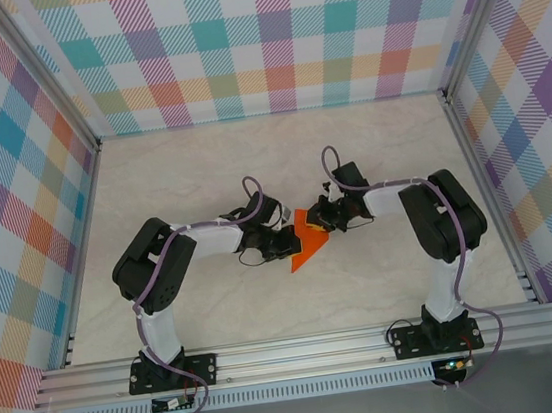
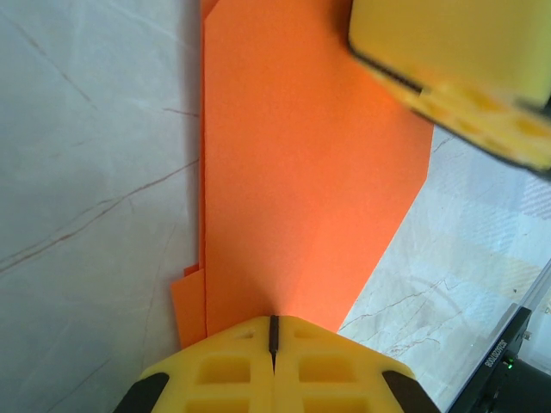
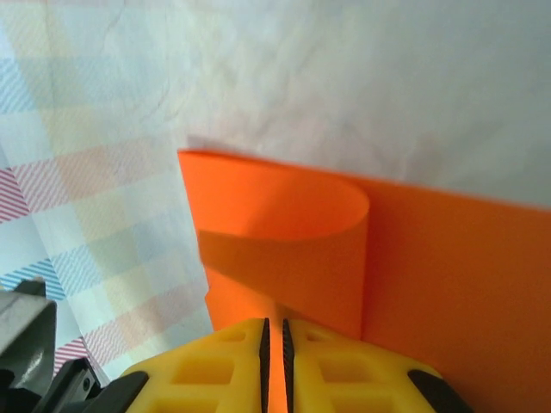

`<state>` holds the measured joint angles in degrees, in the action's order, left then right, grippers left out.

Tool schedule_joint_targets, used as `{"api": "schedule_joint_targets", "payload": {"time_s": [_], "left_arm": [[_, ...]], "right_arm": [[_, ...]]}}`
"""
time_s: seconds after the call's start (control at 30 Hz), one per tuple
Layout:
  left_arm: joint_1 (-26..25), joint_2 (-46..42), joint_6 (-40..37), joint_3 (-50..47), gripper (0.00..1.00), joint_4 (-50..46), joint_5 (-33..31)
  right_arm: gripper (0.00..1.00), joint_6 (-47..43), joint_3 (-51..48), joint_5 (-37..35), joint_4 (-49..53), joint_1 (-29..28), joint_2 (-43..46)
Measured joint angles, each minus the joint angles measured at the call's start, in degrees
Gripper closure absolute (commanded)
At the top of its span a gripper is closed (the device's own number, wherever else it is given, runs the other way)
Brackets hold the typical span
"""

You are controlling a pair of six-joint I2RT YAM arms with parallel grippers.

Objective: Fold a paper plane with a square sheet of paper (pick it up from the middle)
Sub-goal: Fourth fold the wing at the center of the table.

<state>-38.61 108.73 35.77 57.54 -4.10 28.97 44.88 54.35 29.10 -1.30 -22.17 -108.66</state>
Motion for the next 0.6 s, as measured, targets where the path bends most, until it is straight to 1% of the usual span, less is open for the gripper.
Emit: {"api": "schedule_joint_targets", "payload": {"time_s": [0.33,0.6], "left_arm": [[0.00,-0.09,0.00,-0.57,1.00,1.27,0.02],[0.00,-0.09,0.00,-0.72,1.00,1.46,0.04]], "right_arm": [[0.84,0.04,3.08,1.95,2.03,2.86,-2.10],[0.84,-0.22,5.90,0.98,2.95,5.97,-3.72]]}}
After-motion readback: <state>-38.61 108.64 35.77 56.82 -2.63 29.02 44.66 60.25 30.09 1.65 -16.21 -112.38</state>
